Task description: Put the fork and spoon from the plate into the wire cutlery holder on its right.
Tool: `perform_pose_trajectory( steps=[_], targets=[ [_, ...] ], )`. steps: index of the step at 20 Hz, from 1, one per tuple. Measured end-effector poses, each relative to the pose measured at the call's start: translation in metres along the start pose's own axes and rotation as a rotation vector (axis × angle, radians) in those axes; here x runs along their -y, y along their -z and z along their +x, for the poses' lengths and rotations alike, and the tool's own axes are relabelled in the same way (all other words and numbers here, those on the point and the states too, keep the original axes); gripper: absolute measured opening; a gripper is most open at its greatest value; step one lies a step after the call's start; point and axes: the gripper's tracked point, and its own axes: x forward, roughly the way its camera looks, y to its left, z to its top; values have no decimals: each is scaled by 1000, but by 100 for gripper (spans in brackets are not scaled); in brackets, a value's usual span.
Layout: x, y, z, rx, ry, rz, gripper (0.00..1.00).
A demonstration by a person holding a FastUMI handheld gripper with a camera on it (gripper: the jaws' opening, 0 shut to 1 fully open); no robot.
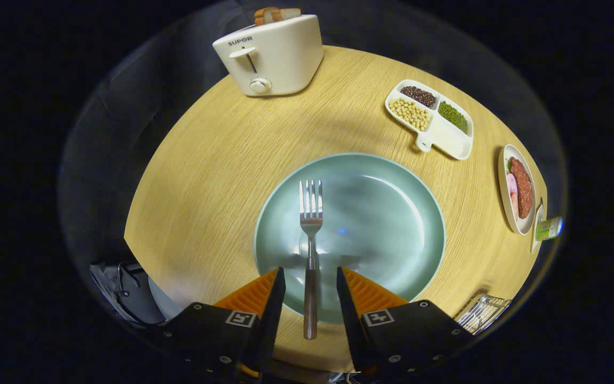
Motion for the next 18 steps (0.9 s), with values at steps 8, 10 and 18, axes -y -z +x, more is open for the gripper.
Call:
perform_pose_trajectory(
  steps=[8, 10, 18],
  targets=[
    [6, 9, 22, -124, 88, -22, 16],
    [3, 9, 24, -129, 66, -6, 12],
    [11, -2, 12, -27, 7, 77, 5]
  ],
)
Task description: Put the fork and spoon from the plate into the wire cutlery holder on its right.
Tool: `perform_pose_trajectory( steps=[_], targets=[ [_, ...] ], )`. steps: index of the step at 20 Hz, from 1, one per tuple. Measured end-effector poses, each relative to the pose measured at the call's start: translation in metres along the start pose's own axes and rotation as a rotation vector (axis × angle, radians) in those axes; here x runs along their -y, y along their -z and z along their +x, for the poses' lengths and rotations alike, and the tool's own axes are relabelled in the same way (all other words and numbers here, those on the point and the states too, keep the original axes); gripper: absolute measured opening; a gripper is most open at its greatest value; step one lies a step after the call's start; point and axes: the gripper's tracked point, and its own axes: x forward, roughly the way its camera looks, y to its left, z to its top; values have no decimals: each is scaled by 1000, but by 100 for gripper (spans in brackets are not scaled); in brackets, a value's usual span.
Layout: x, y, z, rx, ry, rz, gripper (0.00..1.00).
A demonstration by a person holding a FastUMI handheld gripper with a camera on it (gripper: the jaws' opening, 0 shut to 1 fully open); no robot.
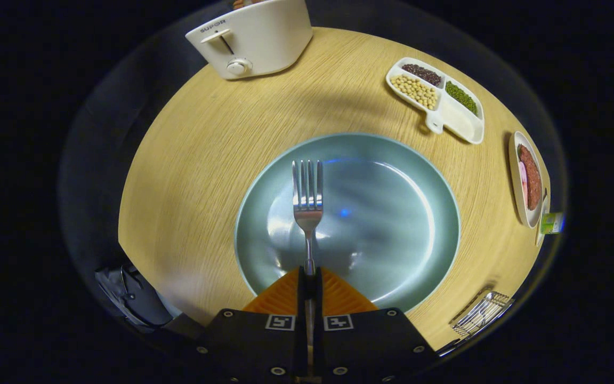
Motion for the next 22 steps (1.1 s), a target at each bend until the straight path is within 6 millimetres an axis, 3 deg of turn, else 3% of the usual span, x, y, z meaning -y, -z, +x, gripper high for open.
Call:
perform_pose_trajectory(
  steps=[5, 11, 16, 22],
  targets=[
    [13, -4, -30, 84, 1, 54, 5],
    [45, 8, -83, 192, 11, 162, 5],
    [93, 45, -122, 249, 77, 256, 5],
    [142, 84, -153, 299, 133, 378, 5]
  ],
)
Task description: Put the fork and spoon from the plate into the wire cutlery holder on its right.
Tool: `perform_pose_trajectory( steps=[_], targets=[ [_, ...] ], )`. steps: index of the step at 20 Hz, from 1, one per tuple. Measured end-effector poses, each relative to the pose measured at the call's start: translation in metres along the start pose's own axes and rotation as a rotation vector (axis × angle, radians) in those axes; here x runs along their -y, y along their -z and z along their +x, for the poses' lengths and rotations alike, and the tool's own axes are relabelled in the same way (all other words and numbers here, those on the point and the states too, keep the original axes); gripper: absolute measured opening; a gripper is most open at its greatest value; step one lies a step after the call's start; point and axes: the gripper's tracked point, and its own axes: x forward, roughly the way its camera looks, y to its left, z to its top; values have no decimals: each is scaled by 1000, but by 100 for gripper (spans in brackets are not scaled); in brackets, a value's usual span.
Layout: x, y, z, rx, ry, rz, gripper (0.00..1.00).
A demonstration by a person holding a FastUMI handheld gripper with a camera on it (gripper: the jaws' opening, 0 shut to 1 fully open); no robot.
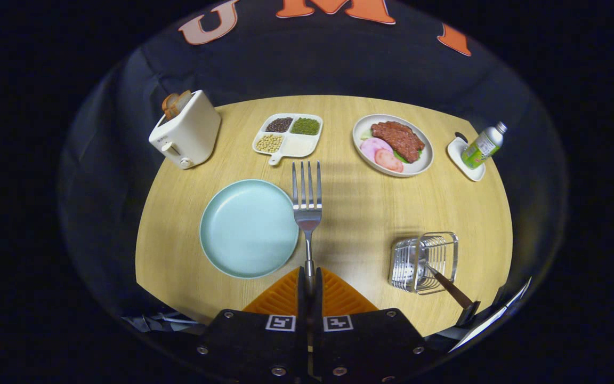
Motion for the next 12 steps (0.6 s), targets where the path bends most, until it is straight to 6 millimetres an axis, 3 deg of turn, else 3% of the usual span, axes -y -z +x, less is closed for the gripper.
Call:
perform_pose_trajectory(
  steps=[1, 4, 12],
  targets=[
    [19, 0, -7, 6, 8, 14, 5],
    [49, 13, -17, 8, 48, 55, 5],
    [123, 54, -21, -54, 146, 141, 5]
  ],
)
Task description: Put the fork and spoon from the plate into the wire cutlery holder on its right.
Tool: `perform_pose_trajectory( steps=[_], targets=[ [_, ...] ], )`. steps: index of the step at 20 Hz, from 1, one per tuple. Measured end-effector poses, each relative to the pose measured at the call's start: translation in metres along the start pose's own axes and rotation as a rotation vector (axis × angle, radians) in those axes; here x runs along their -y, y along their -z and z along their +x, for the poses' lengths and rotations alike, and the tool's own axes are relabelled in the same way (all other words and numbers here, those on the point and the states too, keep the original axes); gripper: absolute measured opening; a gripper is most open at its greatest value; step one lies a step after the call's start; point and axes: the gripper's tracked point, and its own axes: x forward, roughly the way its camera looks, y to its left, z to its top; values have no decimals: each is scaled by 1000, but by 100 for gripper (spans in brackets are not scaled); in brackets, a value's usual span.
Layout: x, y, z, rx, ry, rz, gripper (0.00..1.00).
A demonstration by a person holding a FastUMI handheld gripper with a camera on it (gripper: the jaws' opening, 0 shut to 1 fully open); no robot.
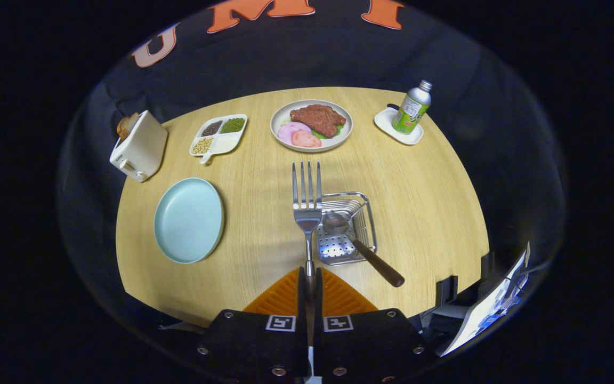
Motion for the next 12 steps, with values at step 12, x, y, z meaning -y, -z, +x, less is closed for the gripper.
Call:
perform_pose_trajectory(
  steps=[12],
  targets=[
    [25, 20, 31, -86, 16, 25, 7]
  ],
)
